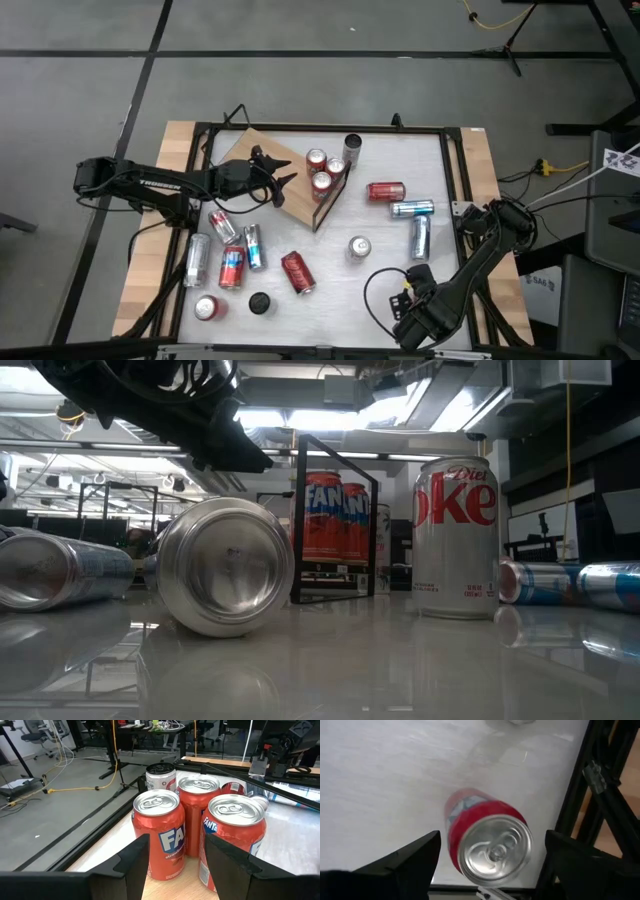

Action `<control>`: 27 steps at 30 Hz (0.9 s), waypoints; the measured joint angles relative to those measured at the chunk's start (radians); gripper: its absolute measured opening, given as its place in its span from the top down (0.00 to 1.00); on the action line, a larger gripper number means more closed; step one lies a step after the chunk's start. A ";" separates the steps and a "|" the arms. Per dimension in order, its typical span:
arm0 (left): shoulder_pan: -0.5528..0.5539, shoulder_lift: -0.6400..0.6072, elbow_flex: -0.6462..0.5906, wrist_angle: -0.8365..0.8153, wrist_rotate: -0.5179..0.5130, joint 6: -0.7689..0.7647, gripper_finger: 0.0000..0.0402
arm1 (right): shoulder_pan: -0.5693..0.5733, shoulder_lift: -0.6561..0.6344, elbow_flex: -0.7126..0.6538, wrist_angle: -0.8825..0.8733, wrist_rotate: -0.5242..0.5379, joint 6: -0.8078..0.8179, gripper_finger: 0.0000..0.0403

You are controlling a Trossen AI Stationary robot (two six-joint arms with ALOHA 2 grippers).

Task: Pick and place cans onto a shelf
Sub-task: Put the bottom right red soda can on the shelf aligned with the other red soda can

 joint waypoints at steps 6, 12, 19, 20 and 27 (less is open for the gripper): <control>0.000 0.000 0.000 -0.001 0.000 0.000 0.55 | -0.001 0.000 -0.066 0.036 -0.014 -0.004 0.13; 0.000 0.000 0.000 -0.002 0.005 0.000 0.55 | -0.001 -0.004 -0.107 0.106 -0.015 -0.030 0.13; 0.000 0.000 0.000 -0.002 0.005 0.000 0.55 | -0.001 -0.004 -0.121 0.119 -0.016 -0.045 0.13; 0.000 0.000 0.000 -0.002 0.005 0.000 0.55 | -0.001 -0.004 -0.121 0.119 -0.016 -0.050 0.13; 0.000 0.000 0.000 -0.002 0.005 0.000 0.55 | -0.001 -0.004 -0.121 0.119 -0.014 -0.060 0.13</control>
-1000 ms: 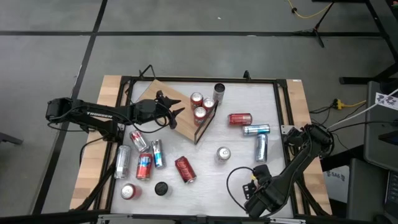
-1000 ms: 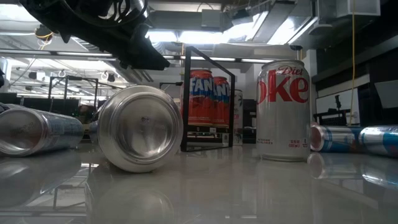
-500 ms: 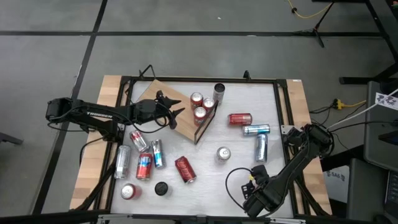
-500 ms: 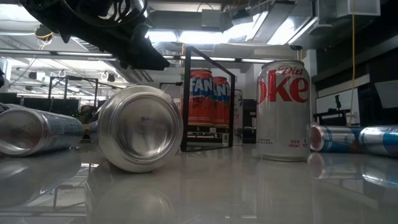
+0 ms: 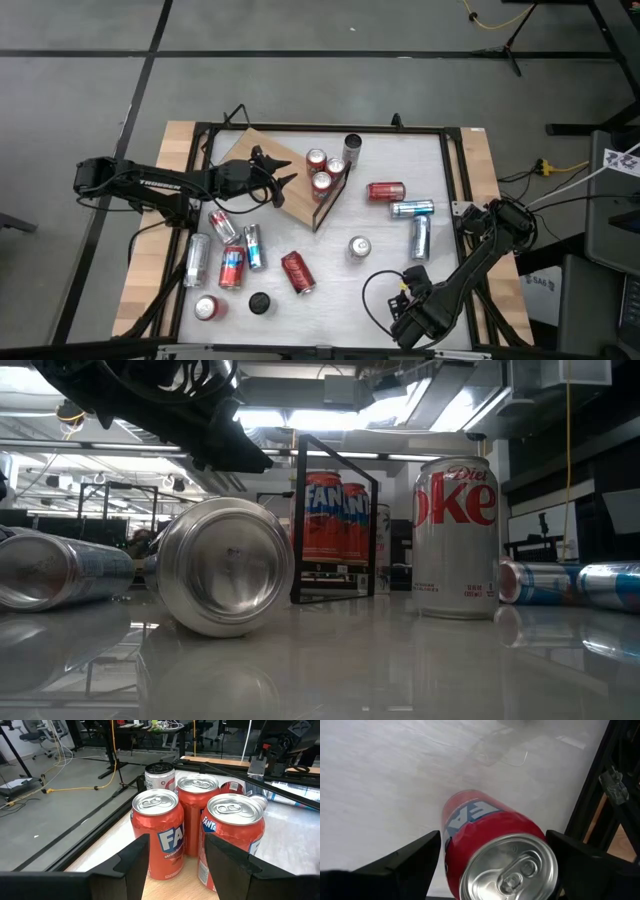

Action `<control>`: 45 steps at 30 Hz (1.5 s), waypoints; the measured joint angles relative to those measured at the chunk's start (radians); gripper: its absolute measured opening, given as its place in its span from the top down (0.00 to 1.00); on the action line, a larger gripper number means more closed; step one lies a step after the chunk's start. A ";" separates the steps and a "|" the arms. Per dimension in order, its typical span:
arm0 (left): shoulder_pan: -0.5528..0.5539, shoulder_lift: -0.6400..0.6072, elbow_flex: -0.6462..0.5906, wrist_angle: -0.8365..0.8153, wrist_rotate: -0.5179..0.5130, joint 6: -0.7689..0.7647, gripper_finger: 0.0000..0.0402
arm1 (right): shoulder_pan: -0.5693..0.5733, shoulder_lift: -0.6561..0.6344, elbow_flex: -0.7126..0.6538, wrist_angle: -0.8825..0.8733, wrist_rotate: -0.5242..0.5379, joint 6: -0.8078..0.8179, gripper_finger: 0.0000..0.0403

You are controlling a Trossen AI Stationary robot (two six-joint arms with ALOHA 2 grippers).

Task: Pick and place cans onto a shelf
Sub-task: Put the bottom right red soda can on the shelf aligned with the other red soda can

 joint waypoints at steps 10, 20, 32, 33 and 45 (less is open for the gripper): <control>0.000 0.000 0.000 0.000 0.000 0.012 0.55 | 0.000 0.000 0.000 -0.003 0.018 -0.003 0.13; 0.000 0.000 0.000 0.000 0.000 0.018 0.55 | 0.000 0.000 0.000 0.000 0.055 -0.040 0.13; 0.000 0.000 0.000 0.000 0.000 0.017 0.55 | 0.000 -0.001 0.000 0.020 0.088 -0.057 0.22; 0.000 0.000 0.000 0.000 0.000 0.017 0.55 | 0.000 -0.001 0.000 0.022 0.096 -0.062 0.25; 0.000 0.000 0.000 0.000 0.000 0.016 0.55 | 0.000 -0.002 0.001 0.028 0.107 -0.092 0.30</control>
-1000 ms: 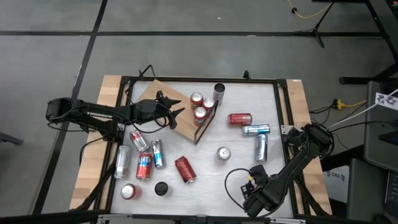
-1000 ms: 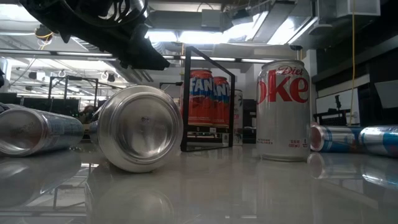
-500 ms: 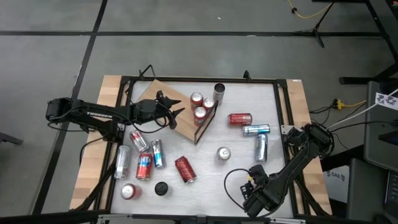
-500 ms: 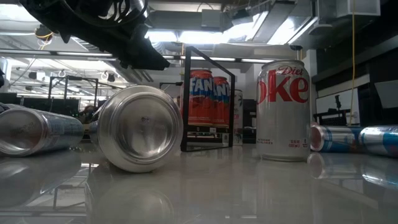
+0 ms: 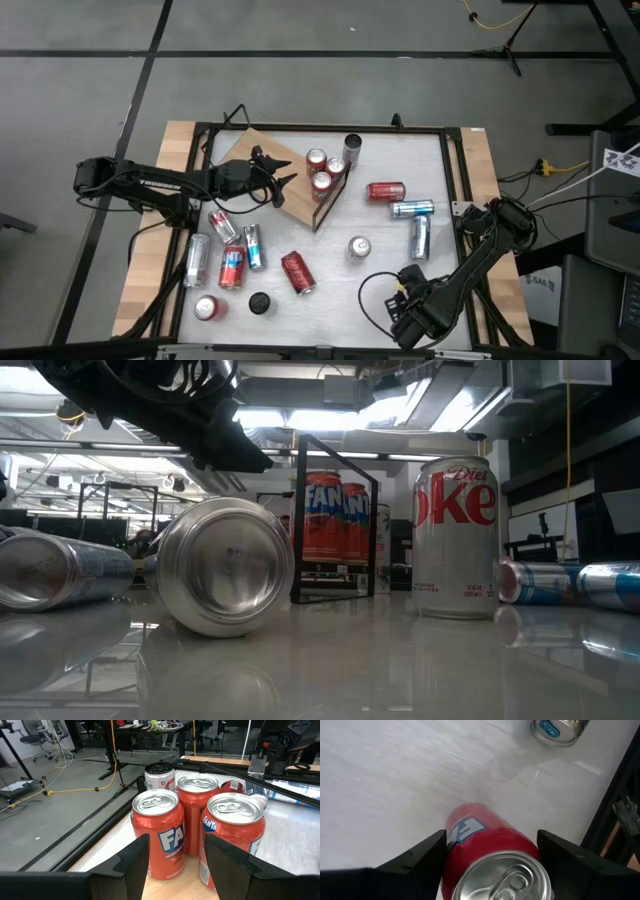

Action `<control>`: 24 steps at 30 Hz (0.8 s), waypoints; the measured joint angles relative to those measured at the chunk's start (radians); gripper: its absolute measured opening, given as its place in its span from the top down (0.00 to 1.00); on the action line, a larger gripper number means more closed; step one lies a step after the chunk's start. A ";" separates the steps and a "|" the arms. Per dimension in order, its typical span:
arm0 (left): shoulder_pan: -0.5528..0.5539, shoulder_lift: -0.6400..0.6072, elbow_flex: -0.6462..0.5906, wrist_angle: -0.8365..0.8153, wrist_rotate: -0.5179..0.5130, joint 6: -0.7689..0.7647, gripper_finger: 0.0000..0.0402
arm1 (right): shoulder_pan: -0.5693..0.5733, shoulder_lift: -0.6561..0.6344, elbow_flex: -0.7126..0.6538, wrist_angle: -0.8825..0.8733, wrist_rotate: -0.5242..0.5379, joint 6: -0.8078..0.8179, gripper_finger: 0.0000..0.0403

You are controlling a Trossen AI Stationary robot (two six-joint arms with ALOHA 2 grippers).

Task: Pick and place cans onto a shelf
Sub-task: Put the bottom right red soda can on the shelf aligned with the other red soda can

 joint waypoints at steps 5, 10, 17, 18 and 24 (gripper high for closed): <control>0.000 0.000 0.000 0.000 0.000 0.000 0.55 | 0.000 0.001 0.000 0.002 0.051 -0.064 0.31; 0.000 0.000 0.000 0.000 0.000 0.000 0.55 | -0.026 0.002 0.000 0.003 0.102 -0.144 0.31; 0.000 0.000 0.000 0.000 0.000 -0.001 0.55 | -0.113 0.004 0.000 0.008 0.160 -0.388 0.30; 0.000 0.000 0.000 0.000 0.000 -0.001 0.55 | -0.128 0.005 0.000 0.009 0.171 -0.430 0.30; 0.000 0.000 0.000 0.000 0.000 -0.008 0.55 | -0.215 0.005 -0.002 0.020 0.155 -0.606 0.30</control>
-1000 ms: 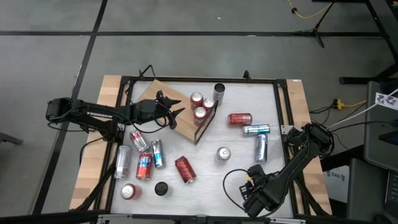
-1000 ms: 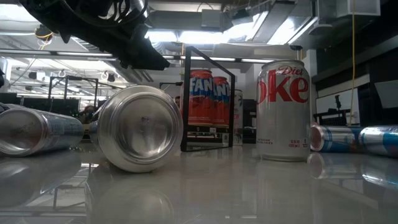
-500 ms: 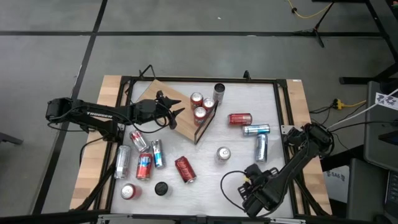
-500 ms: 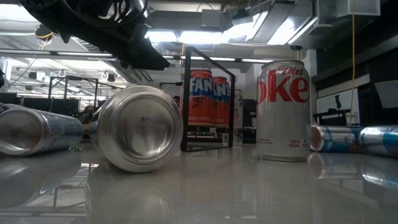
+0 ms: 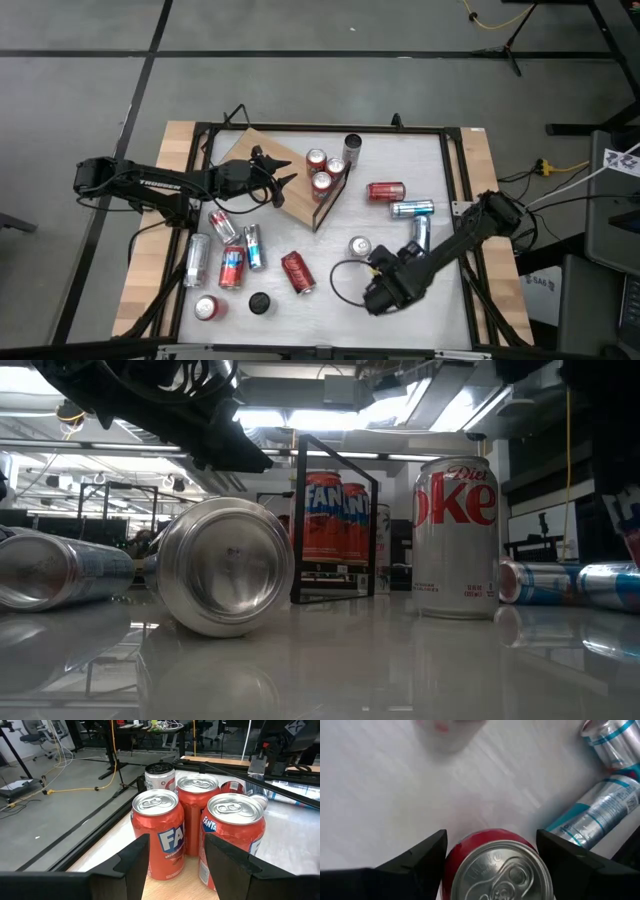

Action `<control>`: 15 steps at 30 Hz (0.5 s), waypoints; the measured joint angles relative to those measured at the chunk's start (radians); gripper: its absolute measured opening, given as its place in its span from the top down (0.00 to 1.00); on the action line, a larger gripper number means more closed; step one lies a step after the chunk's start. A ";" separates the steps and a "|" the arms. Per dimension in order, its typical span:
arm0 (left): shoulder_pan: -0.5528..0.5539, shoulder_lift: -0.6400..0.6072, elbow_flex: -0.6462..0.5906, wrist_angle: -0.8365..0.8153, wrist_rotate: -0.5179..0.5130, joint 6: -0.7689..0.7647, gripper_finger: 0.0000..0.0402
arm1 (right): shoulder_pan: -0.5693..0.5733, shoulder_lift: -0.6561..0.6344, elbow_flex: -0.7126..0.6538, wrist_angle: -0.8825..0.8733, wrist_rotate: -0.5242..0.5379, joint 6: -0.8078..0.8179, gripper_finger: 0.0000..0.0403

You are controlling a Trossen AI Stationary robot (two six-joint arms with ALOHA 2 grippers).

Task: Pick and place cans onto a shelf
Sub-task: Put the bottom right red soda can on the shelf aligned with the other red soda can

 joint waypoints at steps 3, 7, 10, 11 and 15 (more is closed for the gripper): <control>0.000 0.000 0.000 0.000 0.000 0.000 0.55 | -0.006 0.000 0.000 0.006 -0.036 -0.015 0.30; 0.000 0.000 0.000 0.000 0.000 0.000 0.55 | 0.014 -0.001 0.000 0.003 -0.031 -0.028 0.30; 0.000 0.000 0.000 0.000 0.000 0.000 0.55 | 0.016 -0.001 0.001 0.004 -0.028 -0.028 0.30; 0.000 0.000 0.000 0.000 0.000 0.000 0.55 | 0.020 -0.001 0.001 0.005 -0.031 -0.027 0.30; 0.000 0.000 0.000 0.000 0.000 0.002 0.55 | 0.019 -0.002 0.001 0.004 -0.069 -0.024 0.30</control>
